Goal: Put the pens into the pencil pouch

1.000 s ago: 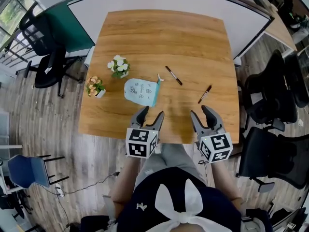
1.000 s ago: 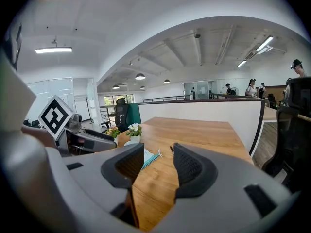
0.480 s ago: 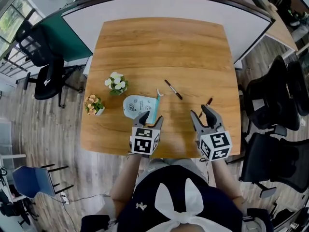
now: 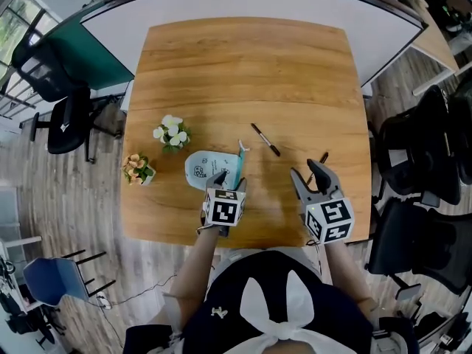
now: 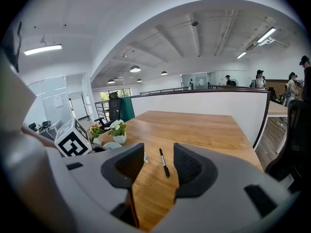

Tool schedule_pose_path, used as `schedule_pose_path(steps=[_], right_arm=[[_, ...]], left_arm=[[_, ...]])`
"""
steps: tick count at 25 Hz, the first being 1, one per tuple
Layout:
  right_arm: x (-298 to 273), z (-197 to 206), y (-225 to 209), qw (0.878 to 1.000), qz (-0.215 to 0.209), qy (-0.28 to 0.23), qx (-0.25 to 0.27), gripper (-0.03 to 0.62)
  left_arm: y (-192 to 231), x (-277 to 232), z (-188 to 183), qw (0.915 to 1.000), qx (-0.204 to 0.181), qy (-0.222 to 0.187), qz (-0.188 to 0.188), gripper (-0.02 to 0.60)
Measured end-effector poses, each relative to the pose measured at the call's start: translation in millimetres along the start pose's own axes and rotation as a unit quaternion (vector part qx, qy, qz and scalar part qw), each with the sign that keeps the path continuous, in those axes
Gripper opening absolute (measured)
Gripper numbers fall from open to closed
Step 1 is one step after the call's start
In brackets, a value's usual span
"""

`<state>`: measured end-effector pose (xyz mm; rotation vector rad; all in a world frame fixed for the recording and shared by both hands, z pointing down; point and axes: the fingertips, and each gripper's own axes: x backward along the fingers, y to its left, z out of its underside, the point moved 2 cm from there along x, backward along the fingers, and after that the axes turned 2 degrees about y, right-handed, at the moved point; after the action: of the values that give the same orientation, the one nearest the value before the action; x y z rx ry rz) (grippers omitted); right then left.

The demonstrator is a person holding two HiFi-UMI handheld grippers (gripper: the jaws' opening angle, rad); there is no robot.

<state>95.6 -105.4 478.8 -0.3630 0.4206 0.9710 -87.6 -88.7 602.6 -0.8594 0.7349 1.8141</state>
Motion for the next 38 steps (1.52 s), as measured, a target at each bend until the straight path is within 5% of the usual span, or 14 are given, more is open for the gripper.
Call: schedule_pose_path(steps=[7, 17, 23, 38], right_arm=[[-13.3, 7.6, -12.7, 1.000, 0.004, 0.018, -0.010, 0.178], [-31.3, 19.6, -18.9, 0.999, 0.000, 0.041, -0.017, 0.179], [-41.2, 18.8, -13.1, 0.999, -0.010, 0.045, -0.014, 0.181], [-36.2, 17.5, -15.5, 0.999, -0.006, 0.041, -0.008, 0.179]], left_arm=[[5.1, -35.7, 9.3, 0.9989, 0.007, 0.045, 0.008, 0.236], [11.4, -54.4, 20.6, 0.9968, 0.007, 0.079, 0.006, 0.130], [13.9, -51.7, 19.5, 0.9963, 0.045, 0.068, 0.025, 0.046], [13.8, -19.2, -7.0, 0.9826, 0.145, 0.007, 0.116, 0.037]])
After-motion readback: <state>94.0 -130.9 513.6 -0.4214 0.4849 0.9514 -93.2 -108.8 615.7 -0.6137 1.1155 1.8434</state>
